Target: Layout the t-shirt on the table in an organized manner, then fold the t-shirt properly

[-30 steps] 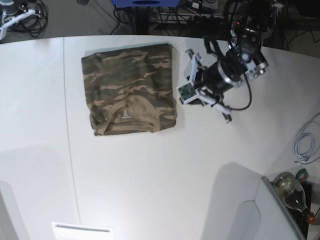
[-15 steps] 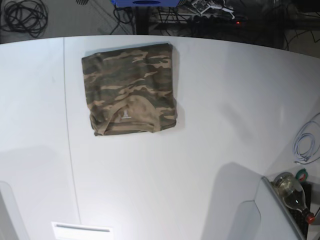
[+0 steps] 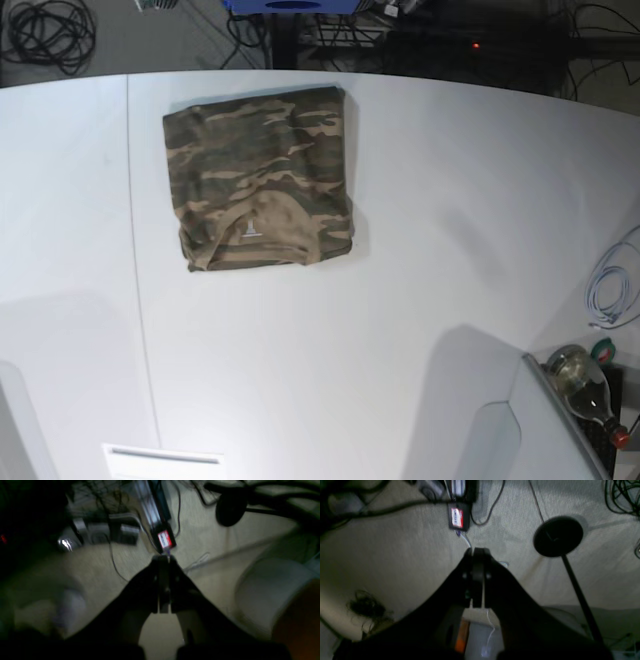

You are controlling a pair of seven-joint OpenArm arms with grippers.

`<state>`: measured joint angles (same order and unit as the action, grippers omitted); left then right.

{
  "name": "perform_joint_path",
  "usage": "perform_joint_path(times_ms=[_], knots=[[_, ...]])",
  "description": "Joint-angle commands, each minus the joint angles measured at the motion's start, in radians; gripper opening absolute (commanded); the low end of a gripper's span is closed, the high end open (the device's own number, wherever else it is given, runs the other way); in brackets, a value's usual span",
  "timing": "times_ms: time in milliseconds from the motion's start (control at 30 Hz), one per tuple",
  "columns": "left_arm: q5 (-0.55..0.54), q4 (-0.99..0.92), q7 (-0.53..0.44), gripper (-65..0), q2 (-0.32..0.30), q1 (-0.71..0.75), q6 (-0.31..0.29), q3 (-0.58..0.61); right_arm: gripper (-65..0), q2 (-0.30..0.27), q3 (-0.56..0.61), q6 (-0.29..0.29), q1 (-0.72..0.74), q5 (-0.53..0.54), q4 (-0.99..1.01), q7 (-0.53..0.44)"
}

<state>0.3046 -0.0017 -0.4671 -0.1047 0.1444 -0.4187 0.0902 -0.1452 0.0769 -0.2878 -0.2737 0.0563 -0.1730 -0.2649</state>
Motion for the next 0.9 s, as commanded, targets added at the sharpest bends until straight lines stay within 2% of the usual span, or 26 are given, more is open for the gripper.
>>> perform_joint_path(times_ms=[0, 100, 233, 267, 433, 467, 567, 733, 867], knots=[[0.003, 0.002, -0.009, -65.0, 0.006, 0.001, -0.010, -0.002, -65.0, -0.001, 0.001, -0.003, -0.005, 0.003, 0.005, -0.033], [-0.003, 0.002, 0.015, -65.0, 0.018, 0.004, -0.009, -0.002, -65.0, 0.006, 0.002, -0.003, 0.017, 0.003, 0.005, -0.101], [-0.006, 0.013, 0.089, -65.0, 0.040, -0.004, -0.003, -0.011, -65.0, 0.008, 0.002, -0.003, 0.041, 0.003, 0.008, -0.106], [-0.006, 0.016, 0.101, -65.0, 0.041, -0.006, 0.021, -0.013, -65.0, 0.006, 0.002, -0.003, 0.041, 0.003, 0.005, -0.106], [-0.006, 0.016, 0.118, -65.0, 0.053, -0.006, 0.271, -0.013, -65.0, 0.005, 0.004, -0.003, 0.041, 0.003, 0.008, -0.106], [-0.006, 0.016, 0.118, -65.0, 0.053, -0.007, 0.297, -0.013, -65.0, 0.006, 0.004, -0.003, 0.041, 0.003, 0.008, -0.106], [-0.006, 0.010, 0.124, -65.0, 0.053, -0.030, 0.312, -0.014, -65.0, 0.009, 0.004, -0.003, 0.044, 0.003, 0.005, -0.106], [-0.006, 0.009, 0.202, -65.0, 0.050, -0.035, 0.312, -0.013, -65.0, 0.009, 0.004, -0.003, 0.060, 0.003, 0.008, -0.106], [-0.006, 0.009, 0.212, -65.0, 0.052, -0.035, 0.312, -0.013, -65.0, 0.009, 0.004, -0.003, 0.078, 0.003, 0.011, -0.106]])
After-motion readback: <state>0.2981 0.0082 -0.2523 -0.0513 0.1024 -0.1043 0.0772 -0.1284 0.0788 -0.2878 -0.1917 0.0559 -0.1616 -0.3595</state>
